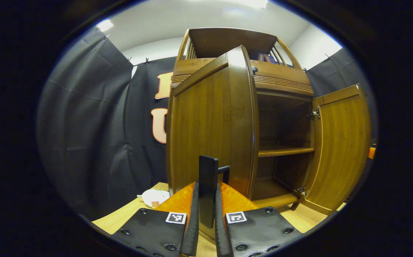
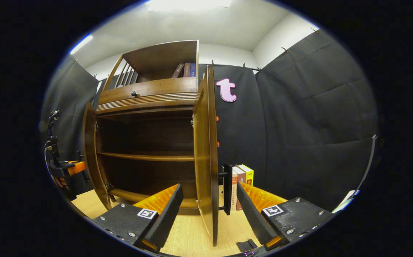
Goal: Open the right door of the double-door shoe cabinet with the right hand, and open the left door with the left hand.
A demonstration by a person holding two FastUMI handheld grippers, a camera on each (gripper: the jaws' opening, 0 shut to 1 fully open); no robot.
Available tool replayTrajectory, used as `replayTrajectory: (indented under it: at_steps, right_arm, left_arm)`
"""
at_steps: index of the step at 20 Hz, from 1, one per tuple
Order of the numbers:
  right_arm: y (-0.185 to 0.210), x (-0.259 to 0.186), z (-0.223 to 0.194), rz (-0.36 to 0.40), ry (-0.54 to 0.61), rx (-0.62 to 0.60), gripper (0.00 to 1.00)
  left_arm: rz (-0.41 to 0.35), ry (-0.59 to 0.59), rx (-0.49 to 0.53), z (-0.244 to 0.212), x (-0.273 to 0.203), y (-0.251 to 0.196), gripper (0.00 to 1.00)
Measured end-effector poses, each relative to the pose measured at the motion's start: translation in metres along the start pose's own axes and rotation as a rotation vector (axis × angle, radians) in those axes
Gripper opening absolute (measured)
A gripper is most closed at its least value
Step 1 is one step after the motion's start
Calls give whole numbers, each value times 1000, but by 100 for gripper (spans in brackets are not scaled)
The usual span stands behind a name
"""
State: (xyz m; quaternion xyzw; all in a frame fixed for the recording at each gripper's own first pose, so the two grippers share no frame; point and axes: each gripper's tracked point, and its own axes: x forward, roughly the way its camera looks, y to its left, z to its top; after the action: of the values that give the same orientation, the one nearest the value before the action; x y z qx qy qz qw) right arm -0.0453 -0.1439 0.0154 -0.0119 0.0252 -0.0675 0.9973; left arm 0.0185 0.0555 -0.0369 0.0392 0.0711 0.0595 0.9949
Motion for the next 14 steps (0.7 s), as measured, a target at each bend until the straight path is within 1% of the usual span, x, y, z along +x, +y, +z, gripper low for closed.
replayTrajectory:
  at_steps: [1,3,6,7,8,10,11,12,13,14]
  right_arm:
    - [0,2,1,-2,-4,4,99]
    - [0,2,4,-5,-12,8,99]
    - [-1,5,3,-14,-8,-9,99]
    - [2,6,5,-12,-9,-10,99]
    - [3,6,6,-13,-11,-11,92]
    - [3,6,3,-18,-8,-15,92]
    - [6,7,3,-17,-5,-14,92]
    - [8,6,3,-16,-4,-13,92]
    - [0,4,2,-15,-3,-12,92]
    - [2,4,3,-15,-2,-14,92]
  left_arm:
    - [7,2,-3,1,-3,7,27]
    - [21,3,-7,2,-10,20,23]
    - [64,-4,1,4,-20,45,22]
    - [74,-6,10,4,-22,53,18]
    - [80,-23,11,10,-24,60,14]
    - [76,-53,15,21,-27,75,15]
    - [66,-37,18,17,-29,81,20]
    - [58,-38,20,18,-30,88,17]
    - [54,-39,22,19,-30,97,10]
    - [52,-39,24,19,-30,105,14]
